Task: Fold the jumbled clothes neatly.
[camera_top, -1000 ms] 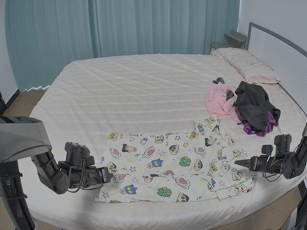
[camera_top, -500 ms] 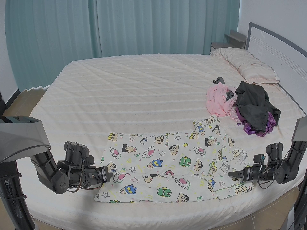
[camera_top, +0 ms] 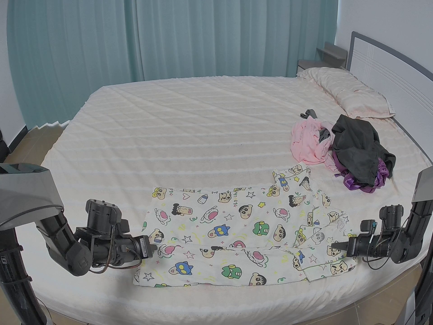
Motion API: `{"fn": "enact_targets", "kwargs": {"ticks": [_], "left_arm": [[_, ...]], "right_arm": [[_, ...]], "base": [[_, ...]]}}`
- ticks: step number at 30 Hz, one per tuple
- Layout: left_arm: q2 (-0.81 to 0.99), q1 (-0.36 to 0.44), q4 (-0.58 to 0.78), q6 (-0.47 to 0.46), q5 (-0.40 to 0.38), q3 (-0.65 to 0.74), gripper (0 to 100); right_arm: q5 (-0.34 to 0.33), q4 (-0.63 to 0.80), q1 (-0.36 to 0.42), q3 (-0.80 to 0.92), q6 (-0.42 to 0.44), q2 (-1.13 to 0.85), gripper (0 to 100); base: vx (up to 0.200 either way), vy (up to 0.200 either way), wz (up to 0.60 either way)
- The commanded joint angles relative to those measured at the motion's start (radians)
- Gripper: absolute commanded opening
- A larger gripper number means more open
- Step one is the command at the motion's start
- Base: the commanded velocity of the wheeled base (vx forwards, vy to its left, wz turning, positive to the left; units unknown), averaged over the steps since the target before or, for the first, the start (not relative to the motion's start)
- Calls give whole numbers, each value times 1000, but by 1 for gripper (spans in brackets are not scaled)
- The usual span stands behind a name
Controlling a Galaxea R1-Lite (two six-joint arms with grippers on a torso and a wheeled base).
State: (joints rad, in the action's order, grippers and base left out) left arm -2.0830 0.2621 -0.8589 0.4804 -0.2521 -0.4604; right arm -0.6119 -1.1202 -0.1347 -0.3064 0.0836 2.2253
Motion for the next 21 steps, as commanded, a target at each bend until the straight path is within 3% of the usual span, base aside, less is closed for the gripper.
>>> {"fn": "enact_targets", "kwargs": {"ticks": [1, 10, 21], "left_arm": [[84, 0, 0, 15, 1, 45, 0], [161, 2, 1, 21, 2, 124, 0], [230, 9, 52, 26, 13, 151, 0]], "right_arm": [[-6, -47, -16, 29, 7, -7, 0], [-2, -309, -2, 118, 140, -38, 0], [9, -401, 30, 156, 145, -35, 0]], "base": [[0, 0, 0], [0, 0, 0], [0, 0, 0]]}}
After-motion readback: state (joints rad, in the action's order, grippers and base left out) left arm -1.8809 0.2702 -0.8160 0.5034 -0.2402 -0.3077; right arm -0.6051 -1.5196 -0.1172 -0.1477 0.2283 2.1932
